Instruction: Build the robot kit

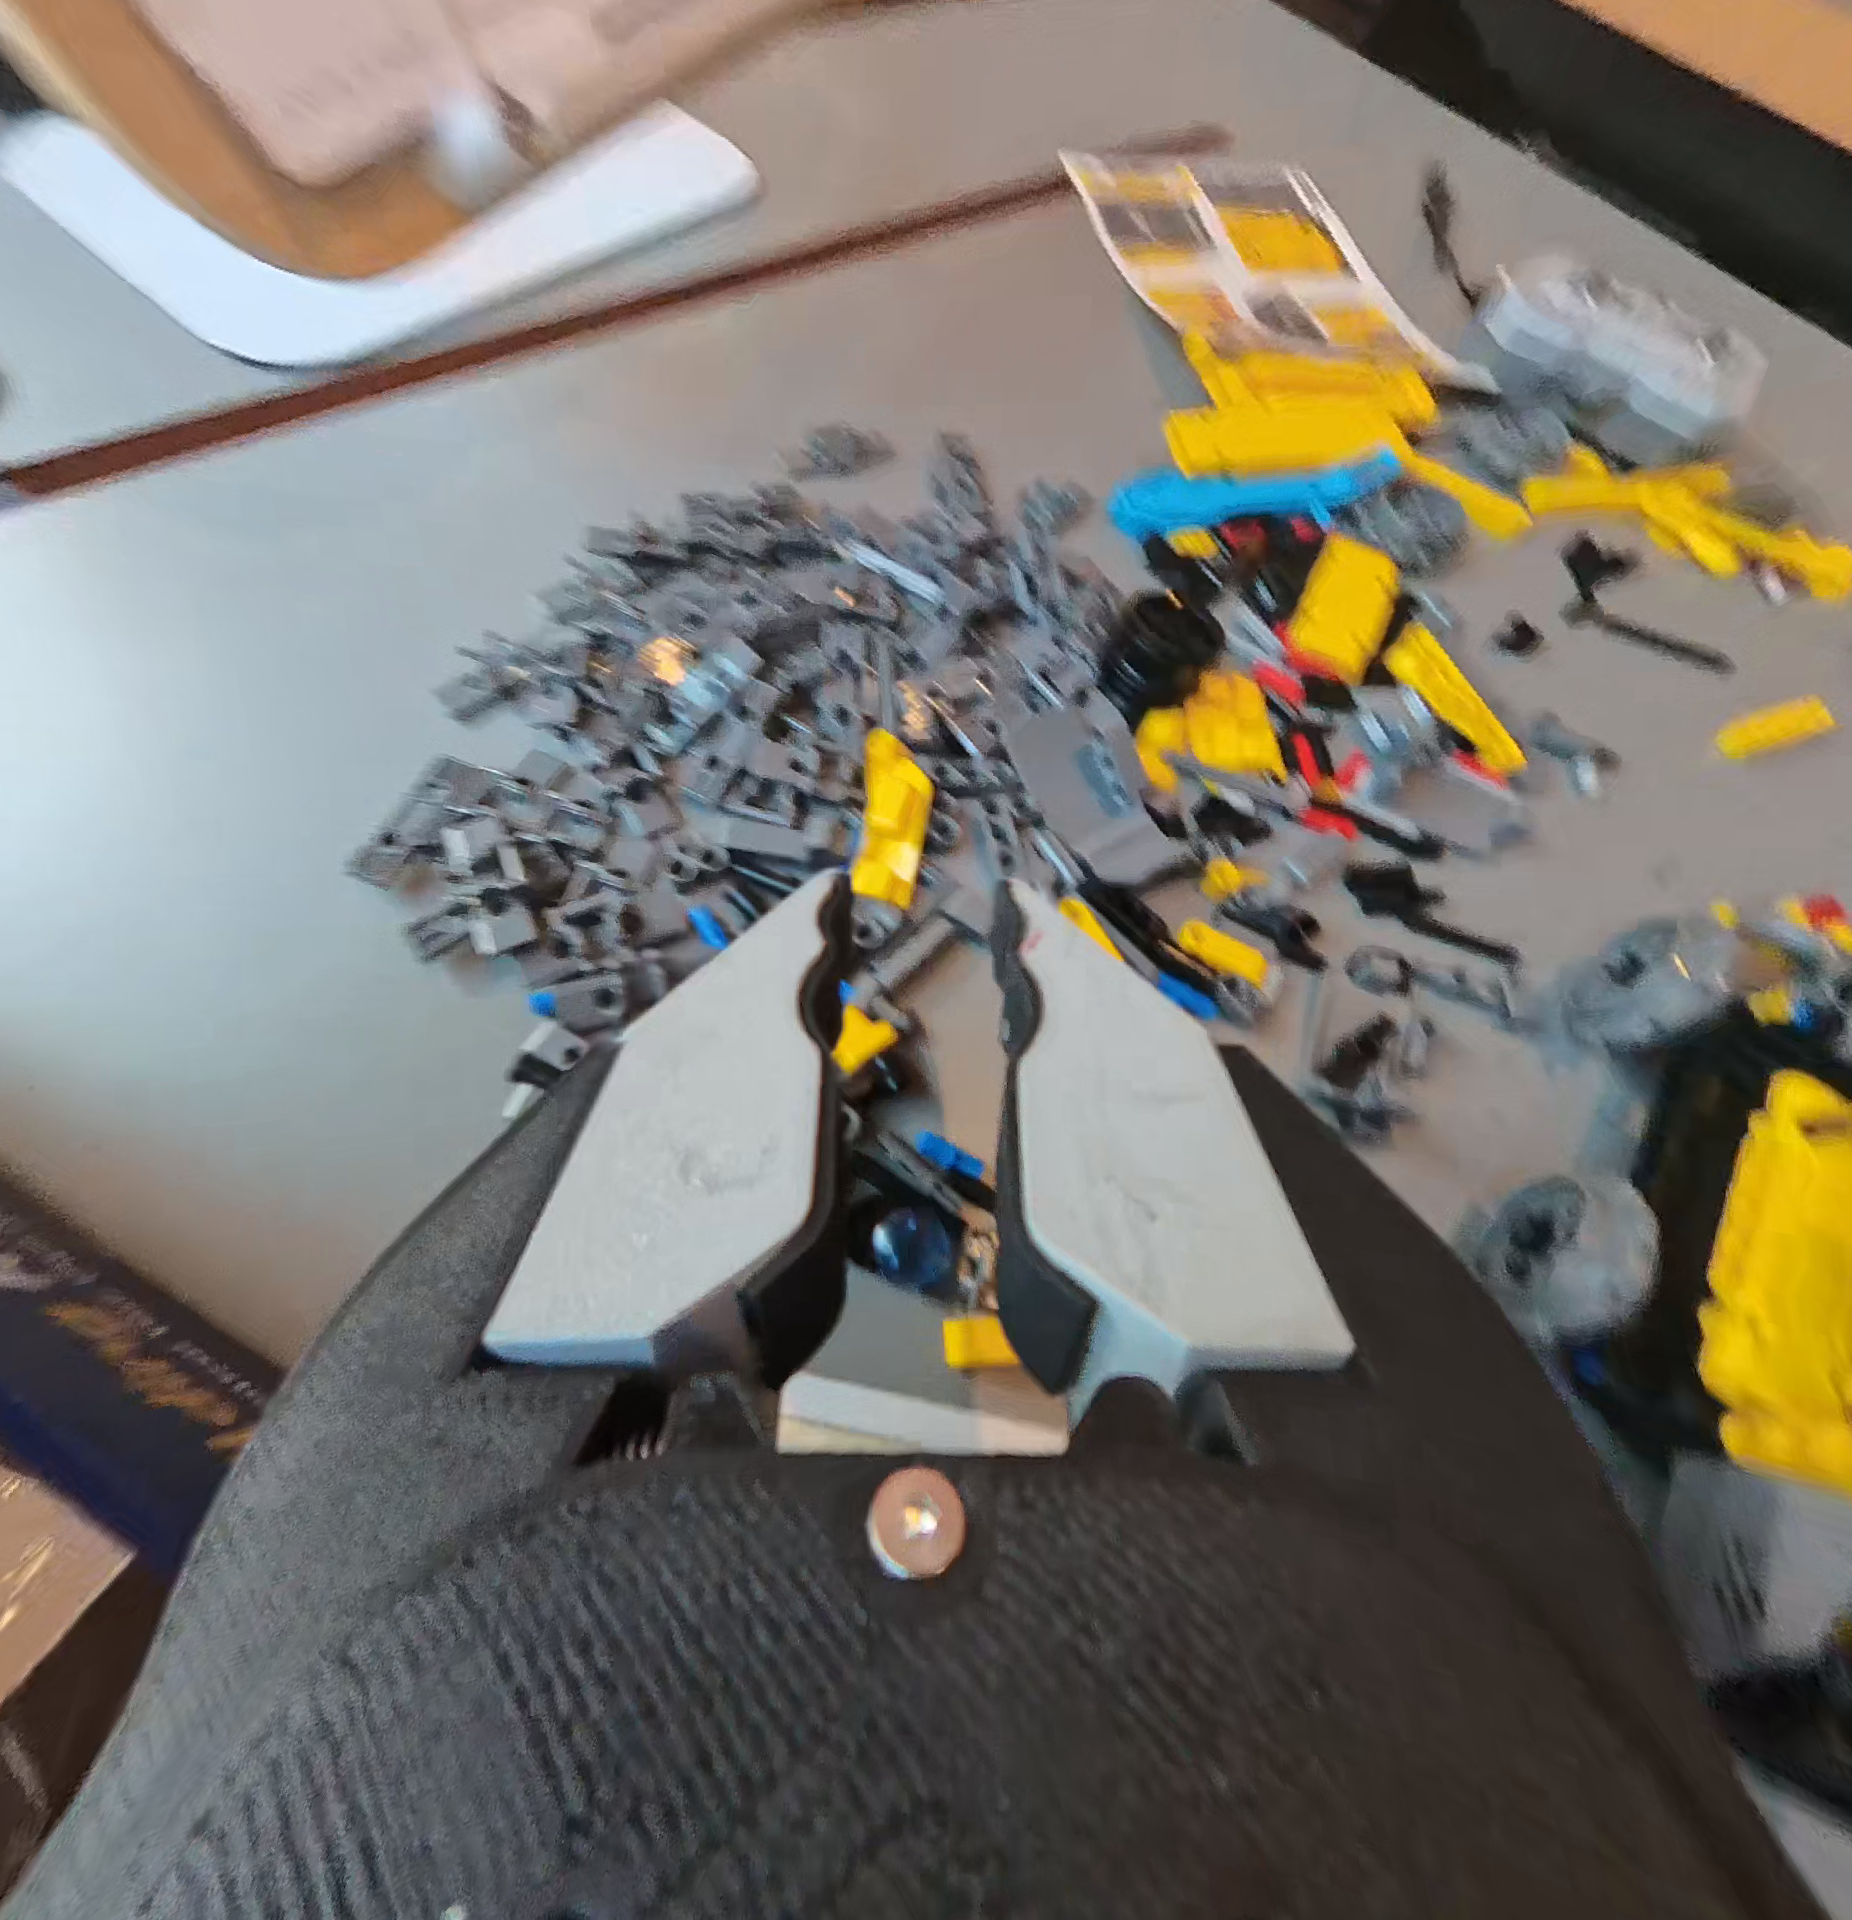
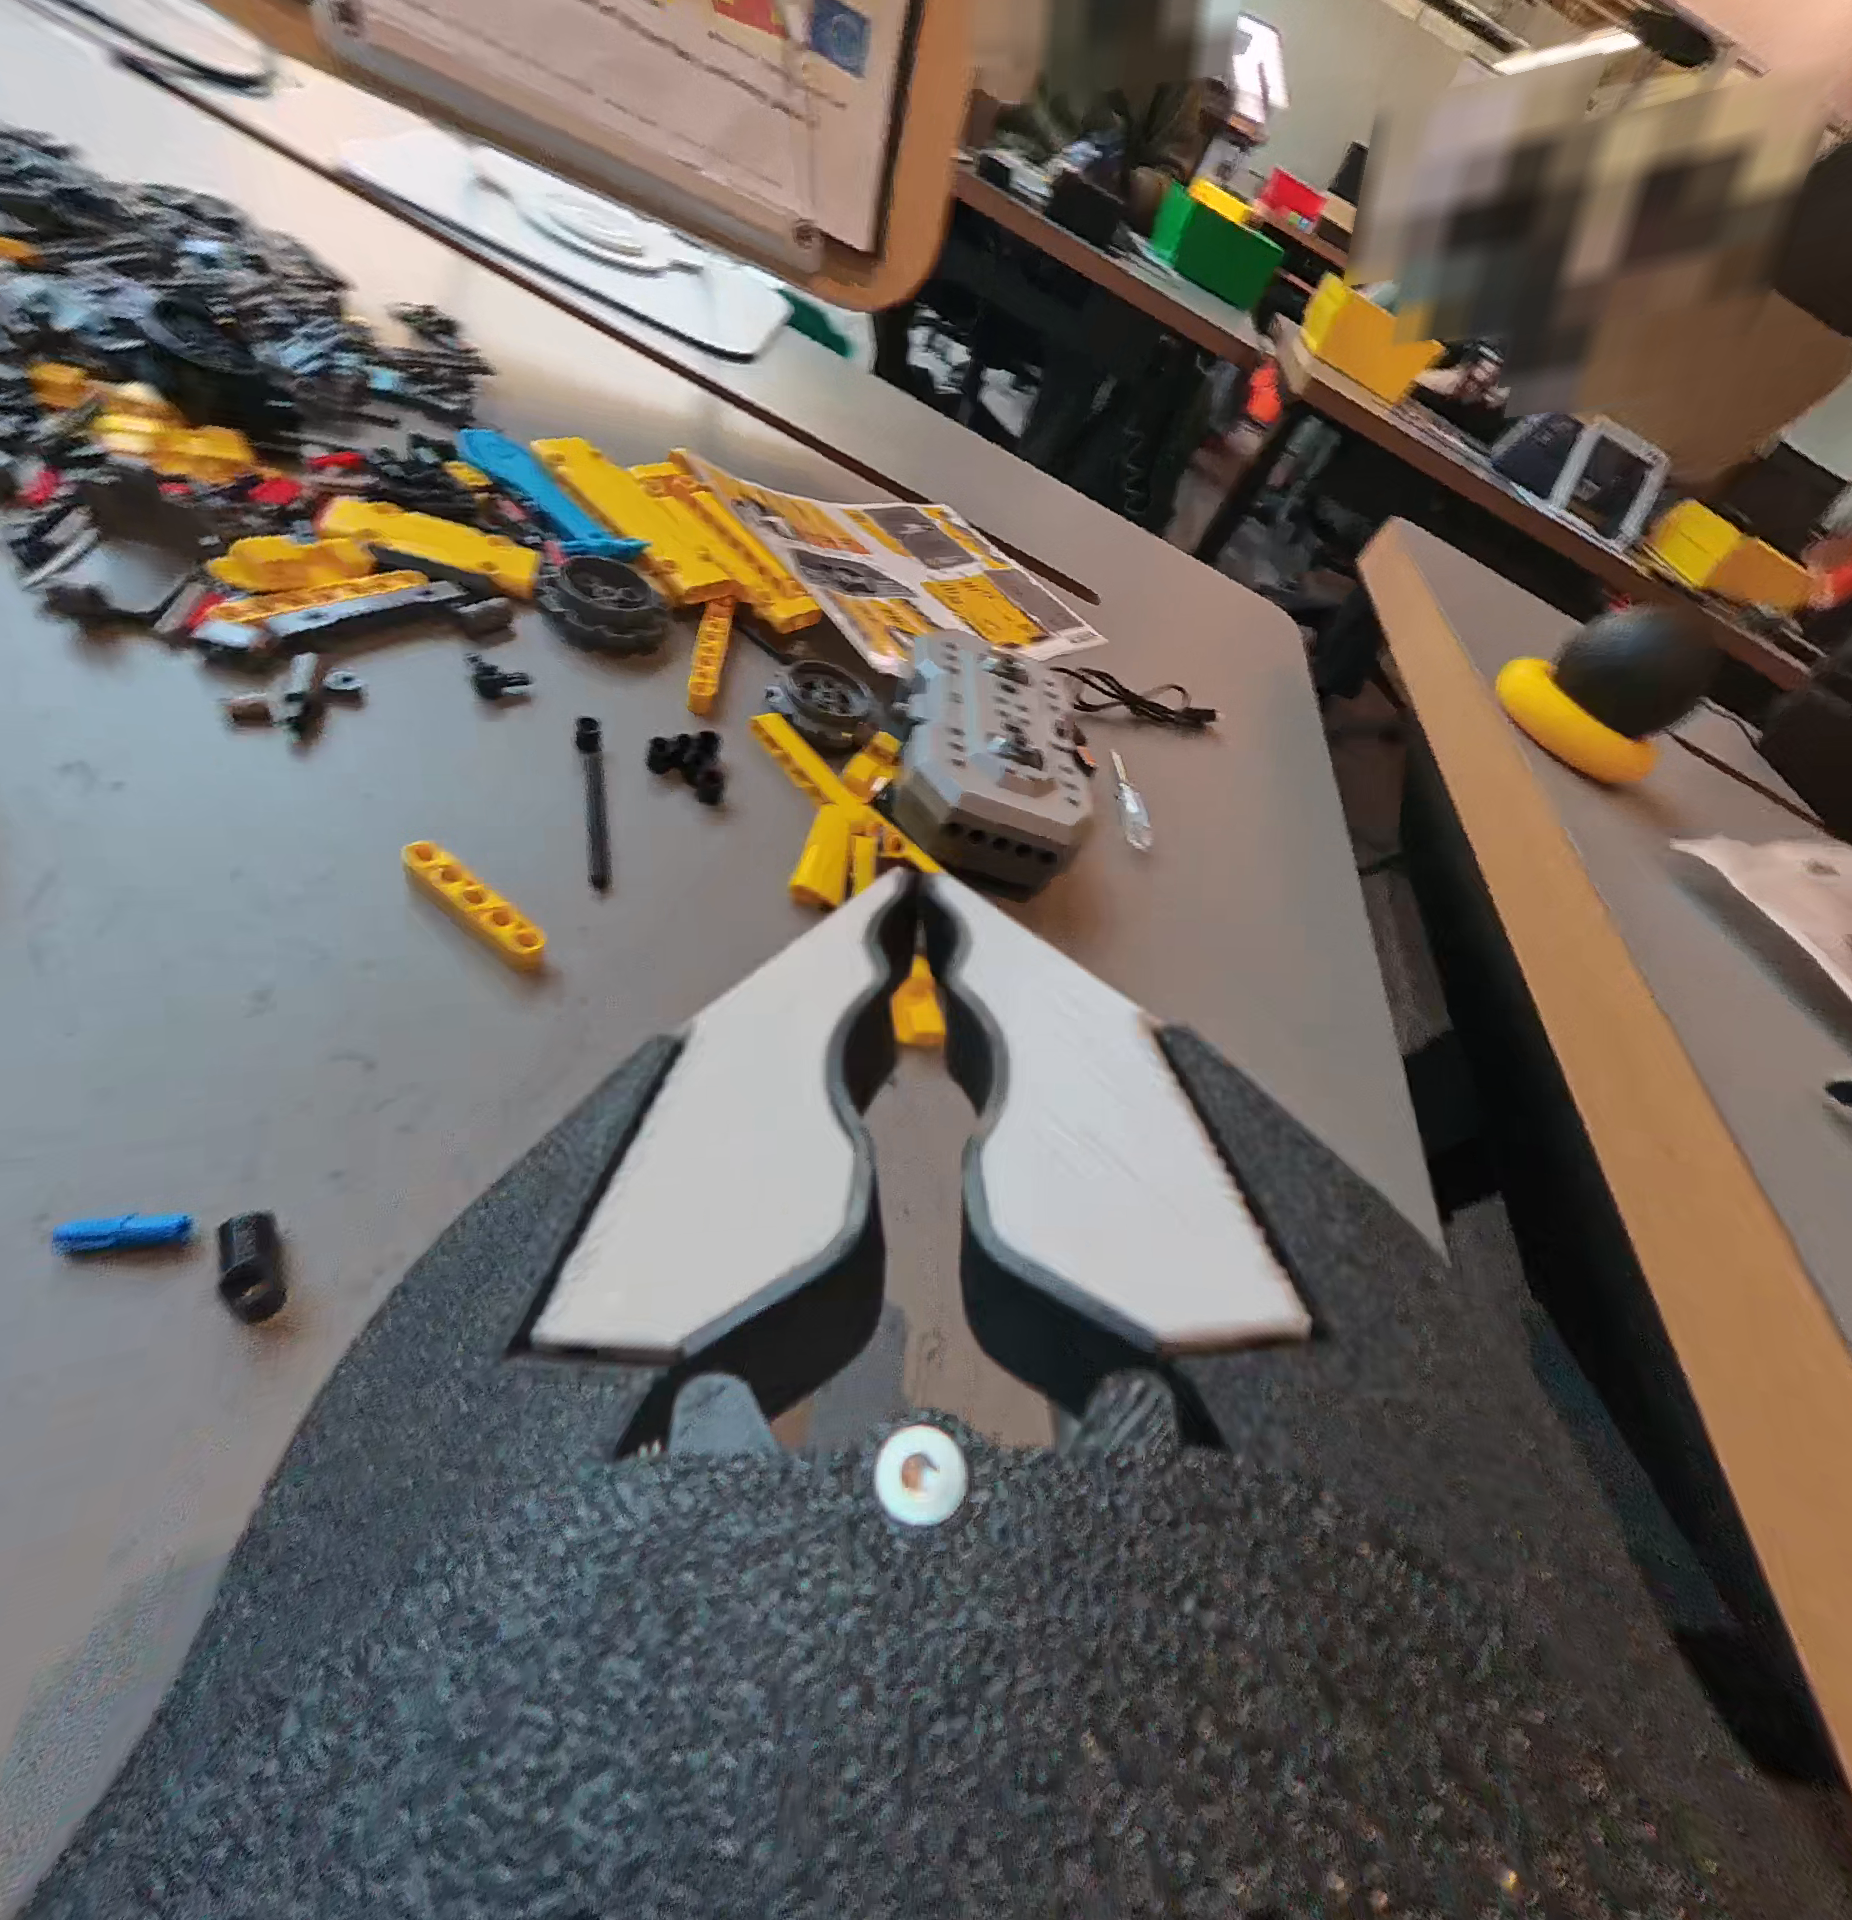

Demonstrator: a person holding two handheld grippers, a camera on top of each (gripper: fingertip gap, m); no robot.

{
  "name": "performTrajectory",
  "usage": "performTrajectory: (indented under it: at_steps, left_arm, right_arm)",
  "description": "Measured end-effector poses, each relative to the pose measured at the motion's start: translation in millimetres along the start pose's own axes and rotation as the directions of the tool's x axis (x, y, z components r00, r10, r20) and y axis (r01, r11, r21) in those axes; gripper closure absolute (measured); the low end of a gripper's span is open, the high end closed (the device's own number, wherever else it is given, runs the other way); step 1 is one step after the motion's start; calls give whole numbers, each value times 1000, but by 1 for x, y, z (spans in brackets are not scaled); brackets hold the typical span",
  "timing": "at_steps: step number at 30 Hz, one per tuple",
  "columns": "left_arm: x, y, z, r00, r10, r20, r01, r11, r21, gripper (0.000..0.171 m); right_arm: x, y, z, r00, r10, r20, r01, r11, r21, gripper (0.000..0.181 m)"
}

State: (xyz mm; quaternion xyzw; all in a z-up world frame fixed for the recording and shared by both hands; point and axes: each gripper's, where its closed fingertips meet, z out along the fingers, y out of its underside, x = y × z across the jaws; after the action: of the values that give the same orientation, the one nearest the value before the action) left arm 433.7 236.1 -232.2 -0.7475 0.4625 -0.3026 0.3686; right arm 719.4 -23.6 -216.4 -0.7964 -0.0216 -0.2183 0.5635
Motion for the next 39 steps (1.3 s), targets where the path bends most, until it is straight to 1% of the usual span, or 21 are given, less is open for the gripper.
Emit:
performTrajectory:
  at_steps: [2, 3, 4, 7, 10, 14, 16, 17, 21, 24, 26, 27, 28, 30, 32, 33, 34, 35, 36, 37, 39]
  left_arm:
    - [16, 19, 2, 991, 73, -114, -85, 991, -107, 166]
    - [18, 25, 3, 988, 99, -122, -115, 984, -132, 167]
    - [20, 27, 4, 986, 117, -122, -134, 981, -141, 166]
    - [34, 33, 7, 980, 106, -170, -135, 977, -167, 153]
    - [41, 43, 11, 974, 101, -201, -144, 966, -213, 146]
    - [40, 52, 17, 975, 128, -182, -171, 954, -245, 149]
    - [45, 53, 19, 972, 129, -199, -176, 954, -244, 154]
    - [43, 54, 20, 972, 148, -184, -191, 950, -246, 161]
    - [43, 54, 19, 963, 196, -182, -238, 940, -243, 163]
    - [43, 43, 16, 951, 263, -163, -291, 938, -187, 166]
    - [49, 28, 11, 929, 337, -152, -353, 930, -100, 166]
    - [55, 20, 8, 913, 380, -152, -390, 920, -45, 166]
    - [61, 12, 4, 894, 424, -146, -428, 904, 8, 166]
    - [72, -2, -5, 854, 508, -115, -498, 861, 108, 166]
    - [94, -12, -16, 805, 576, -144, -539, 811, 228, 167]
    - [108, -15, -24, 777, 606, -173, -547, 785, 290, 166]
    - [121, -17, -31, 746, 637, -196, -555, 756, 347, 166]
    - [132, -17, -38, 712, 670, -211, -564, 725, 395, 166]
    - [144, -16, -44, 674, 702, -232, -574, 694, 434, 167]
    - [153, -13, -50, 639, 726, -253, -580, 671, 461, 166]
    - [165, -9, -56, 597, 754, -274, -585, 643, 495, 167]
  right_arm:
    - [-3, -1, 0, 999, -46, -17, 46, 999, -3, 181]
    - [-5, 0, 1, 998, -61, -16, 61, 998, -9, 181]
    - [-6, 1, 2, 998, -67, -12, 67, 998, -15, 181]
    - [-4, 1, 2, 999, -49, -18, 49, 999, -15, 170]
    - [2, -2, -1, 1000, -6, -25, 6, 1000, 11, 167]
    - [8, -5, -4, 999, 41, -29, -40, 998, 38, 167]
    - [9, -6, -5, 998, 52, -30, -51, 998, 45, 167]
    - [9, -6, -6, 998, 55, -31, -54, 997, 47, 167]
    - [9, -6, -6, 998, 49, -31, -48, 998, 46, 167]
    - [8, -6, -6, 999, 40, -31, -38, 998, 47, 168]
    - [8, -8, -7, 998, 49, -25, -48, 997, 54, 169]
    - [6, -14, -10, 997, 74, -11, -73, 995, 74, 173]
    - [-1, -27, -15, 993, 113, 22, -115, 986, 117, 175]
    - [-29, -65, -25, 972, 164, 171, -197, 960, 198, 176]
    - [-68, -102, -30, 920, 174, 352, -257, 944, 206, 172]
    - [-92, -118, -32, 877, 155, 455, -268, 943, 195, 170]
    - [-117, -132, -34, 826, 126, 549, -259, 951, 171, 169]
    - [-139, -141, -35, 781, 100, 617, -235, 962, 141, 161]
    - [-159, -147, -33, 743, 75, 666, -198, 974, 111, 146]
    - [-178, -151, -32, 706, 44, 707, -150, 985, 89, 141]
    - [-206, -157, -29, 650, -21, 759, -71, 994, 88, 146]
